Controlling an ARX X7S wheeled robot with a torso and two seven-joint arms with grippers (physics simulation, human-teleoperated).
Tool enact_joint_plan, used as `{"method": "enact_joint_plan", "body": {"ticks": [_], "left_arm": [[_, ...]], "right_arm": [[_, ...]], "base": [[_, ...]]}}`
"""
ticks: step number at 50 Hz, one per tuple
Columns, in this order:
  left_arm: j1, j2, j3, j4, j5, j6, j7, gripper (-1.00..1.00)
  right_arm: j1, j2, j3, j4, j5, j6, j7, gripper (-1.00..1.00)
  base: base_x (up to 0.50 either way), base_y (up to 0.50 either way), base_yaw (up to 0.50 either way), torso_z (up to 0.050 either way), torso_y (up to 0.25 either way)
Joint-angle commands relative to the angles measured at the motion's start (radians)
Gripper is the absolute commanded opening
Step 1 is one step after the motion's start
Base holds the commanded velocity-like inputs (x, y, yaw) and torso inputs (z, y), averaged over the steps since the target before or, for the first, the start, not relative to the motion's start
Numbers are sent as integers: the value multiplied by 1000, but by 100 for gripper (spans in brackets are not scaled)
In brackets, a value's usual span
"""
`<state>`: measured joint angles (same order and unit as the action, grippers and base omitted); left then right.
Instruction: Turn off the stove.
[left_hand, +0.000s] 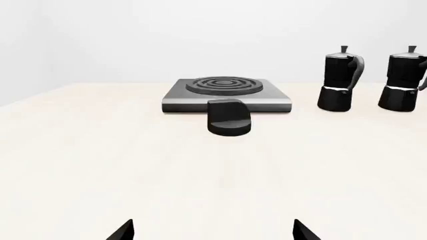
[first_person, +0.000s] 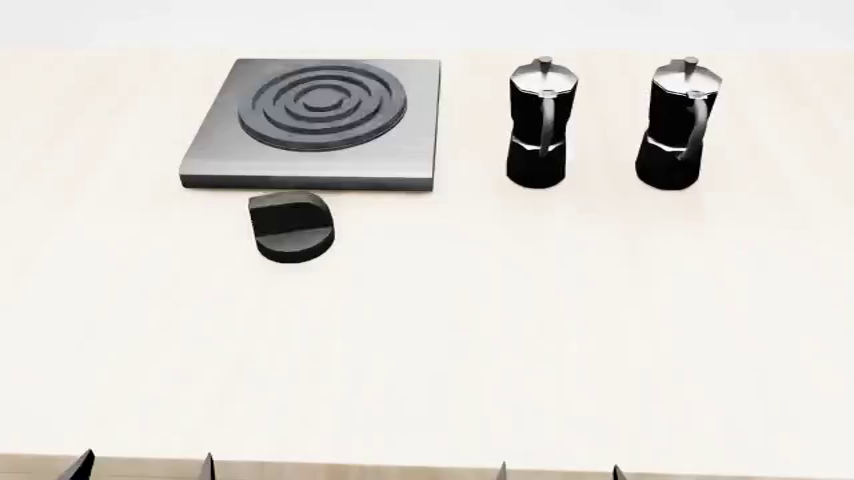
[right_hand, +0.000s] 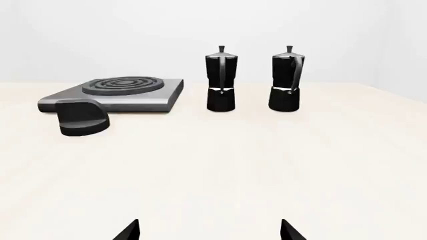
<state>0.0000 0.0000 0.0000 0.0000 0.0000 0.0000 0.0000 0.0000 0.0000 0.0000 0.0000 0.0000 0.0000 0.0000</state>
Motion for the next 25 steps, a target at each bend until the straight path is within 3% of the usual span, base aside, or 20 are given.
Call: {"method": "enact_joint_plan", "body": {"ticks": [1,25], "left_arm": [[-21,-12,10,-5,-34,-4,-24,100],[-30,-64,60,-8,-90,38,-110,100]], "right_arm": [[12,15,-13,24,33,1,12,100],[6,66,-81,3,76,-15,83,100]], "base": [[0,0,0,0,0],[0,0,0,0,0]]}}
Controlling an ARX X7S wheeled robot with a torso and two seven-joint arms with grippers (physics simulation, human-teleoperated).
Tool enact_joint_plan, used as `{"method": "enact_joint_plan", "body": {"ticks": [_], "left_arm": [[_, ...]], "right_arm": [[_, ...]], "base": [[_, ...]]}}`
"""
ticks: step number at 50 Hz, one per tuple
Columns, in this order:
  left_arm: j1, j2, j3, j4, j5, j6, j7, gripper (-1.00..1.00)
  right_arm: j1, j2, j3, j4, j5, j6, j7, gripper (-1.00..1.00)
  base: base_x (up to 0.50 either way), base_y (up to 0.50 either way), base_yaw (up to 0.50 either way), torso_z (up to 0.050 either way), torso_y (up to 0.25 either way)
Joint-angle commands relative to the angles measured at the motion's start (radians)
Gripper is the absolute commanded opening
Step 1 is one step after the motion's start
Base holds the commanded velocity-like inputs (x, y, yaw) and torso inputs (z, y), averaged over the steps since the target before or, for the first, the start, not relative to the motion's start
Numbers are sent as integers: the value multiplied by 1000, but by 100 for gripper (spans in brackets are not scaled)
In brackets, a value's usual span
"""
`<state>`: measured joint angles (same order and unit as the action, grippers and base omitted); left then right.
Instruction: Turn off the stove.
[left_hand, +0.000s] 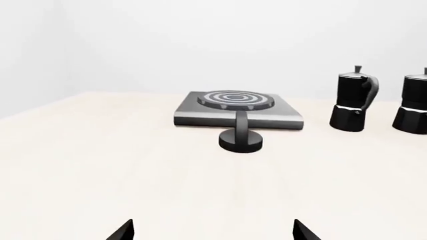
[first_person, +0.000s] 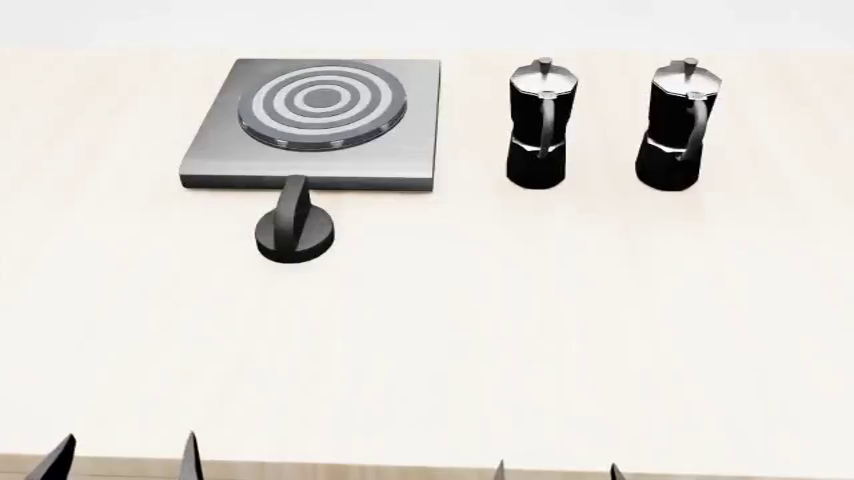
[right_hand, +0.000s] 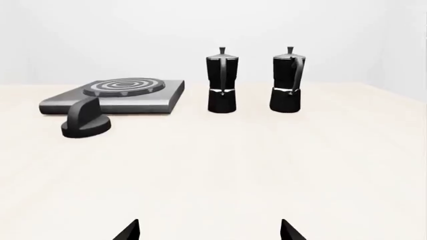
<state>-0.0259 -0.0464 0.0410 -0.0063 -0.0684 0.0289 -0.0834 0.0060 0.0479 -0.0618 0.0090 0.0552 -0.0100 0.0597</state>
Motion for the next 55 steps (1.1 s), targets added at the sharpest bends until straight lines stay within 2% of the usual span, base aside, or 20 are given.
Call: {"method": "enact_joint_plan", "body": {"ticks": [1,17,26,34,55], "left_arm": [[-7,-20,22,-10,-13,13,-32,100],[-2,-41,50,3,13,39,-80,100],[2,-50,40,31,-20,56,-97,100],[26,-75,48,124,-17,79,-102,100],[69,-124,50,368,-69,-16,-111,100]], "right_arm": [[1,20,-21,-12,13,5,33,100],[-12,42,-39,-86,14,42,77,100],[-19,59,-54,-132,0,47,101,100],[-36,80,-68,-238,-34,84,130,100],[-73,121,-111,-430,-145,113,190,100]], "base": [[0,0,0,0,0],[0,0,0,0,0],[0,0,0,0,0],[0,0,0,0,0],[0,0,0,0,0]]}}
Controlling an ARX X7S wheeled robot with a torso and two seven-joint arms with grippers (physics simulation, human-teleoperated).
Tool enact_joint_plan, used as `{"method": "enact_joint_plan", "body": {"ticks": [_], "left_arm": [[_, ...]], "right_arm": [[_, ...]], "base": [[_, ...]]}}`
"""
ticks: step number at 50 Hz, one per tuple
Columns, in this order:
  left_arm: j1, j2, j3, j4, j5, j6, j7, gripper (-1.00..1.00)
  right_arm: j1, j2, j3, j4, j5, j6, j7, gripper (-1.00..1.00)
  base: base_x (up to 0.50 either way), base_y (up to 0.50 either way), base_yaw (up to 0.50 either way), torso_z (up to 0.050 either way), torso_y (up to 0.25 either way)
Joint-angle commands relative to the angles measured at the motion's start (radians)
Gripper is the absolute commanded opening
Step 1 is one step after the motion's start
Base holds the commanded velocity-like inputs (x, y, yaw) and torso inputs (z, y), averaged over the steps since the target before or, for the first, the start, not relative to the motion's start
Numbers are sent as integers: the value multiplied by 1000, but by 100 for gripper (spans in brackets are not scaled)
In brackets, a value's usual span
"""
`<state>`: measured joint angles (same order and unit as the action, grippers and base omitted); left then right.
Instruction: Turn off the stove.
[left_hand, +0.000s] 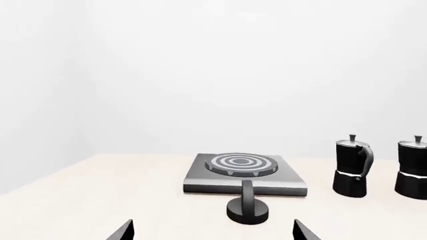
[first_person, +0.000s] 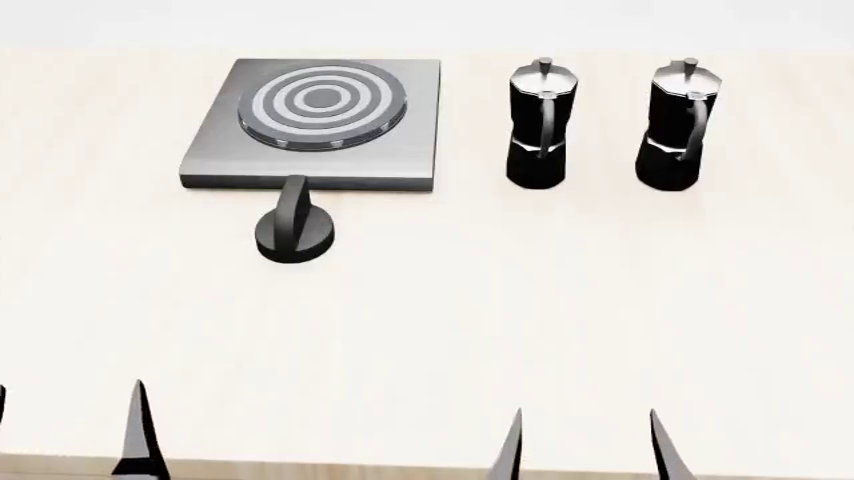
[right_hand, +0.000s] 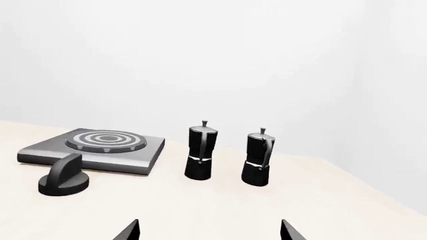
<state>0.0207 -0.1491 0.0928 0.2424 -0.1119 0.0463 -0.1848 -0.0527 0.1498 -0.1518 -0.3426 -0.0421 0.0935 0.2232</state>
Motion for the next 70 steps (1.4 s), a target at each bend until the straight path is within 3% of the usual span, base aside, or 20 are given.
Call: {"method": "enact_joint_plan", "body": {"ticks": [1,39,70], "left_arm": [[26,-22,-1,125,-22,-23,-11,100],[56,-50,-2,222,-46,-3,-51,100],[49,-61,16,194,-34,26,-76,100]], "right_arm": [[-13,20,-23,-77,-50,7,28,100],[-41,48,-37,-177,-33,-18,60,100],[-38,66,-53,-174,-21,-18,76,100]], "base": [[0,0,0,0,0],[4,0,0,0,0],[194,0,0,0,0]]}}
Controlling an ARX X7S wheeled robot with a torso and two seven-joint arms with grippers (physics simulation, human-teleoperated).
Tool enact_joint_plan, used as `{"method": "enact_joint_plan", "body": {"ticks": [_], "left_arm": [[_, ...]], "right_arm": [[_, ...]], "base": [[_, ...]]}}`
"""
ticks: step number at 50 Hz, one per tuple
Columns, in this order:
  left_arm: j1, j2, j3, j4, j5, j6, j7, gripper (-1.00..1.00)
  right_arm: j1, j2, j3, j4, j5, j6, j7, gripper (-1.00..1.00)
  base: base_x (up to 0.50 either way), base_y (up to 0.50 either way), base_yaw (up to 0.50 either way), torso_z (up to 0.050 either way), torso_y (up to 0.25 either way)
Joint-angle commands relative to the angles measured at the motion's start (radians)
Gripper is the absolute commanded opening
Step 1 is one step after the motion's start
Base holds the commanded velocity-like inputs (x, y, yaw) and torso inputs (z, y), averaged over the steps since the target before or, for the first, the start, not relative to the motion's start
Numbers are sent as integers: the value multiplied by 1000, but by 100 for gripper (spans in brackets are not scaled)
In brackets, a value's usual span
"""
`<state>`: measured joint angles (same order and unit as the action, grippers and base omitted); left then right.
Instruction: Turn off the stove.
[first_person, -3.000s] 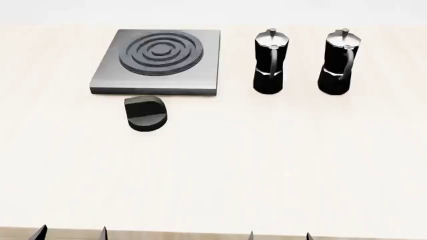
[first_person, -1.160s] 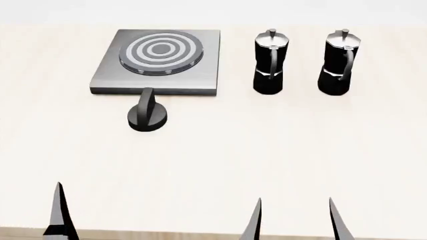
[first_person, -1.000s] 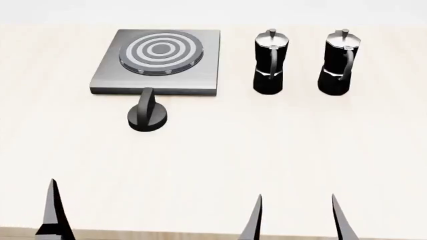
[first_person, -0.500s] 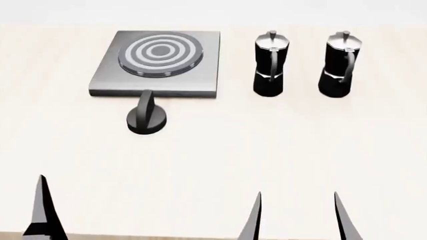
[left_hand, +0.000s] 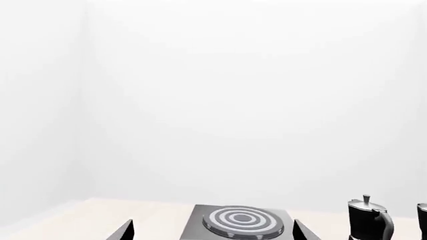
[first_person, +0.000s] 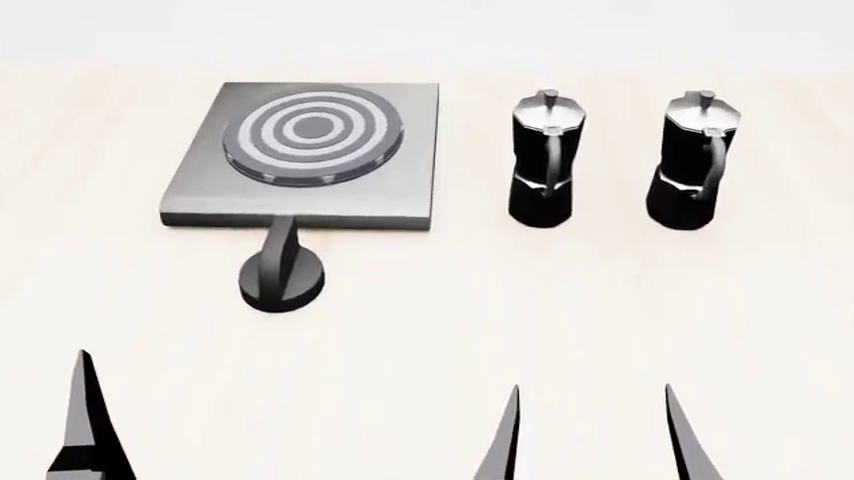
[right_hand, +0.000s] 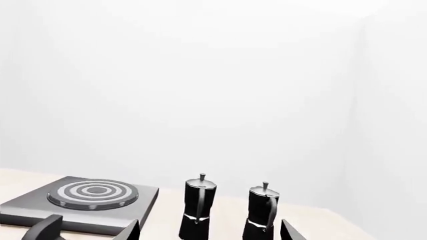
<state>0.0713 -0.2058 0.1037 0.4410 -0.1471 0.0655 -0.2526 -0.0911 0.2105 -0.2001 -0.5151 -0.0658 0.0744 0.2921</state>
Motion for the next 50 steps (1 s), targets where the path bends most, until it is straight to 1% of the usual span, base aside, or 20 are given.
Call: {"method": "enact_joint_plan", "body": {"ticks": [1,50], "left_arm": [[-1,-5,5,-5,1,7,-9,100],[-7,-28,28,-18,-5,17,-38,100]], "right_arm": [[1,6,-5,-1,3,1,8,100],[10,27,-26,8,21,8,31,100]], "base": [[215,0,0,0,0],[218,0,0,0,0]]}}
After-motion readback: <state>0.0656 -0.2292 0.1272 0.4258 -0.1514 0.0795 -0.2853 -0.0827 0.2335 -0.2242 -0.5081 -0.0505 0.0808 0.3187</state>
